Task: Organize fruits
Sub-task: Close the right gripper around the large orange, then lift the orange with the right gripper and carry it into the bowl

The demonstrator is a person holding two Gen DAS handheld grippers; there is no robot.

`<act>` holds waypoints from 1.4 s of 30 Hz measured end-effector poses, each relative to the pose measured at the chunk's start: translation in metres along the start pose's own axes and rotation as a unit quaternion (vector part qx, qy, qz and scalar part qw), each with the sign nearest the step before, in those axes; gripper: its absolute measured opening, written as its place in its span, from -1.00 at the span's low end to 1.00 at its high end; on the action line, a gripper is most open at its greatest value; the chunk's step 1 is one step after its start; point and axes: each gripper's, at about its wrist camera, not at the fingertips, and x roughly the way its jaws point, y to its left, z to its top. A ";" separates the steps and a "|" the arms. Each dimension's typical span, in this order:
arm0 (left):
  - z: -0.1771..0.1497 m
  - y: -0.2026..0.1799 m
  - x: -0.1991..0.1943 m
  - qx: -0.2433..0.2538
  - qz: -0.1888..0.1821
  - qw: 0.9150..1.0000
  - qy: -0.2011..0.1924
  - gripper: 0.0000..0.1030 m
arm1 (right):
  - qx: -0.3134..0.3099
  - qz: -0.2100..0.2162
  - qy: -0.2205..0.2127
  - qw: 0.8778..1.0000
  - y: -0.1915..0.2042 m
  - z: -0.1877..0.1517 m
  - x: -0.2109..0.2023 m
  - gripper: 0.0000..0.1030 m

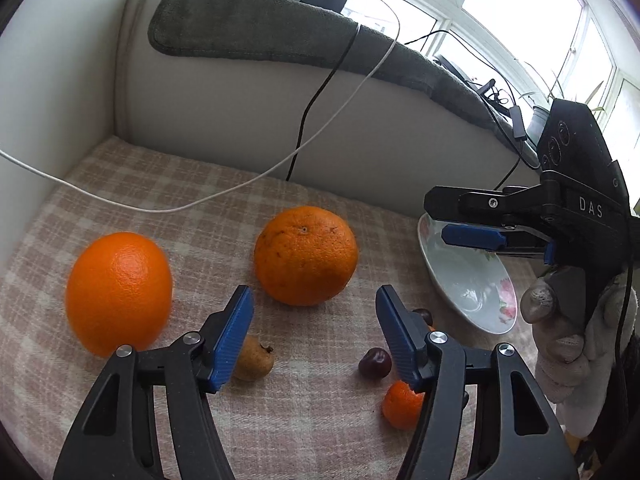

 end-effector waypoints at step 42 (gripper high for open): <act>0.007 0.001 0.021 -0.015 -0.013 1.000 0.017 0.08 | 0.026 0.063 0.079 0.995 0.018 0.010 0.064 0.05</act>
